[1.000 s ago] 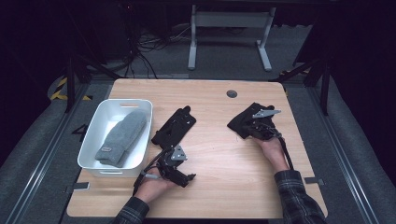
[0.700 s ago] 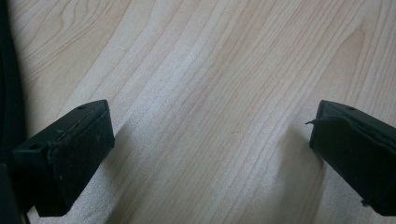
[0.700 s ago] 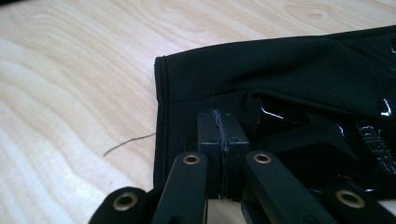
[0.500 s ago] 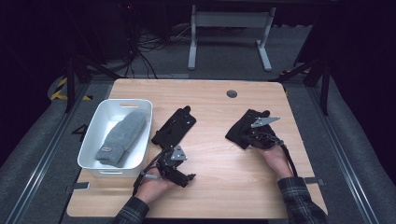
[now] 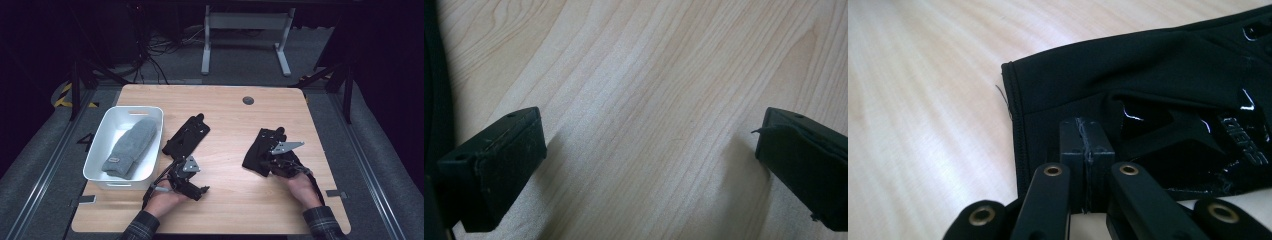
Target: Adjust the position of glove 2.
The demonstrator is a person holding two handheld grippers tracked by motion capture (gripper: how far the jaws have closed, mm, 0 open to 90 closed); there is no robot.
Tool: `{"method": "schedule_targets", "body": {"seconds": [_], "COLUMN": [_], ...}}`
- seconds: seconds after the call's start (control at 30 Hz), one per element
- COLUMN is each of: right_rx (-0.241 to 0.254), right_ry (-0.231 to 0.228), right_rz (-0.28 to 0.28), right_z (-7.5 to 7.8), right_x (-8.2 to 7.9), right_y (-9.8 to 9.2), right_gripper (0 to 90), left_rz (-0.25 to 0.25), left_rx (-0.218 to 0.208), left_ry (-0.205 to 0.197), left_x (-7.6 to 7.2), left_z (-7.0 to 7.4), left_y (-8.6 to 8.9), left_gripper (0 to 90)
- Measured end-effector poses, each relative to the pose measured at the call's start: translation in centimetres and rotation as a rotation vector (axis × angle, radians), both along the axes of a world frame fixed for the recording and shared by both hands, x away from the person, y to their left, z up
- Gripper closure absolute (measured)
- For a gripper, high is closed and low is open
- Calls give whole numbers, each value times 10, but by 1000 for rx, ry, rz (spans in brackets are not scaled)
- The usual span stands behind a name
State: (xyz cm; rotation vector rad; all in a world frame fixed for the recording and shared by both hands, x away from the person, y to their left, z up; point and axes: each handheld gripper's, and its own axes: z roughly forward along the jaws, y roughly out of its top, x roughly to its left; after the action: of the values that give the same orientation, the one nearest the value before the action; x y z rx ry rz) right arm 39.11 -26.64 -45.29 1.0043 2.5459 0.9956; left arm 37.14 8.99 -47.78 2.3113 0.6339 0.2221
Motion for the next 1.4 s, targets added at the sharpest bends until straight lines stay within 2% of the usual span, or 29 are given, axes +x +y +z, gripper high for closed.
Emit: {"method": "schedule_targets", "body": {"seconds": [0.2, 0.43, 0.57, 0.63, 0.7, 0.77, 0.8, 0.83, 1.0, 1.17, 1.23, 1.3, 1.33, 1.4], "right_rx": [7, 3, -5, 5, 41, 42, 43, 43, 46, 26, 3, 8, -15, -4], "right_ry": [11, 16, 11, -10, -45, -56, -74, -74, -104, -90, -91, -83, -63, -63], "right_rz": [24, 52, 61, 54, 28, 17, -9, -9, -83, -141, -168, -177, -171, -171], "right_z": [0, -1, 1, 6, 14, 17, 21, 21, 25, 18, 14, 10, 4, 2], "right_x": [-25, -47, -52, -51, -44, -40, -28, -28, 3, 24, 30, 34, 38, 39], "right_y": [-2, -1, -1, -2, -6, -7, -9, -9, -13, -20, -22, -24, -23, -23], "right_gripper": [899, 899, 898, 898, 898, 898, 898, 898, 899, 899, 899, 899, 900, 900], "left_rz": [0, 0, 0, 0, 0, 0, 0, 0, 0, 1, 0, 0, 0, 0], "left_rx": [0, 0, 0, 0, 0, 0, 0, 0, 0, 0, -1, -1, -1, -1], "left_ry": [0, 0, 0, 0, 0, 0, 0, 0, 0, 0, 0, 0, 0, 0], "left_x": [0, 0, 0, 0, 0, 0, 0, 0, 0, 0, 0, 0, 0, 0], "left_z": [0, 0, 0, 0, 0, 0, 0, 0, 0, 0, 0, 0, 0, 0], "left_y": [0, 0, 0, 0, 0, 0, 0, 0, 0, 0, 0, 0, 0, 0], "left_gripper": [2, 2, 2, 2, 2, 2, 2, 2, 2, 2, 2, 2, 2, 2]}}
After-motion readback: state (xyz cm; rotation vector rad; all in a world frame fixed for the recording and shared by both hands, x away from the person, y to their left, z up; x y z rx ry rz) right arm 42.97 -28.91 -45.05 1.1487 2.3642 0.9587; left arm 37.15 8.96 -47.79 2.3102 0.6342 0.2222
